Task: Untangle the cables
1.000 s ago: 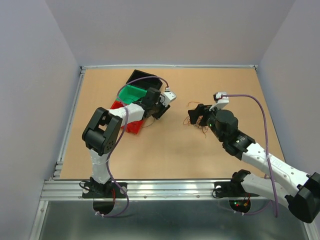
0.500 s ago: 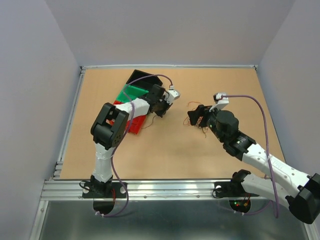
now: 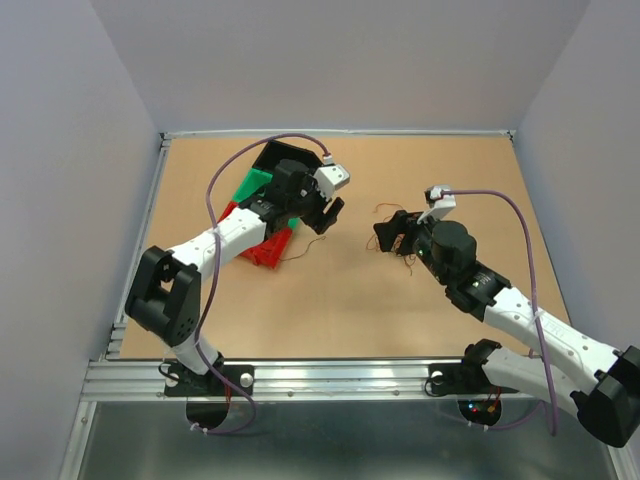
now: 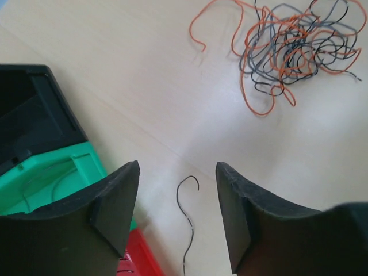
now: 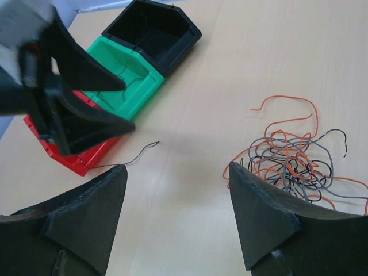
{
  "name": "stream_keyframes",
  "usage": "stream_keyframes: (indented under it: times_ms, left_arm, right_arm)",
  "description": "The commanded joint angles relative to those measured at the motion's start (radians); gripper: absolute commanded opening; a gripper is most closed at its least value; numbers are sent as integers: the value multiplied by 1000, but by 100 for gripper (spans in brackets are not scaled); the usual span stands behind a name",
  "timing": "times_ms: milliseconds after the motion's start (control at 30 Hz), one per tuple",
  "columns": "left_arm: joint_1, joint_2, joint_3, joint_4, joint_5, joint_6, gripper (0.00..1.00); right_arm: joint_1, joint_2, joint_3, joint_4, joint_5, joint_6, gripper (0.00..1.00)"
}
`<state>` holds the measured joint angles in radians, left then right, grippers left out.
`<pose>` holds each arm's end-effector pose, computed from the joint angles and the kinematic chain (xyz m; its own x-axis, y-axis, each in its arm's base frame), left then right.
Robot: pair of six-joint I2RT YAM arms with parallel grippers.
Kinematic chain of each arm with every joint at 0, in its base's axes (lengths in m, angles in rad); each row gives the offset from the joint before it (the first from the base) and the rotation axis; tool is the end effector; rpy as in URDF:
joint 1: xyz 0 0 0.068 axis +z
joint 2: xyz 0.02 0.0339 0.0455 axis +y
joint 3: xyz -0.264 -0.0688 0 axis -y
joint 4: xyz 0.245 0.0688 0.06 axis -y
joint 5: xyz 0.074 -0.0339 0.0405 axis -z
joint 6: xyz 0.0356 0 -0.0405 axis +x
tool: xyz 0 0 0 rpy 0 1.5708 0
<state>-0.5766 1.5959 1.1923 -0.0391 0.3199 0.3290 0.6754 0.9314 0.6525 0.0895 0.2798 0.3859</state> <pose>0.3065 -0.2127 0.2902 -0.0957 0.4281 -0.8987 0.8312 0.5310 0.1645 0.1785 0.1304 0.2952 -0.2826 0.2371 -0.9295 -0.3053 0.8963 0.3215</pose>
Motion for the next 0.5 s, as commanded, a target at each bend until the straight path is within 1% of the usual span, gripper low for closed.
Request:
stream_keyframes:
  times_ms: [0, 67, 233, 467]
  left_arm:
    - [-2, 71, -66, -36, -16, 30, 83]
    - [-2, 98, -63, -35, -19, 31, 86]
    - [-2, 154, -34, -41, -44, 31, 86]
    - [-3, 246, 15, -35, -77, 22, 77]
  right_arm:
    - [1, -3, -16, 42, -11, 4, 77]
    - [1, -2, -13, 42, -14, 5, 77]
    - [1, -11, -13, 42, -28, 4, 77]
    - [1, -28, -24, 42, -27, -1, 77]
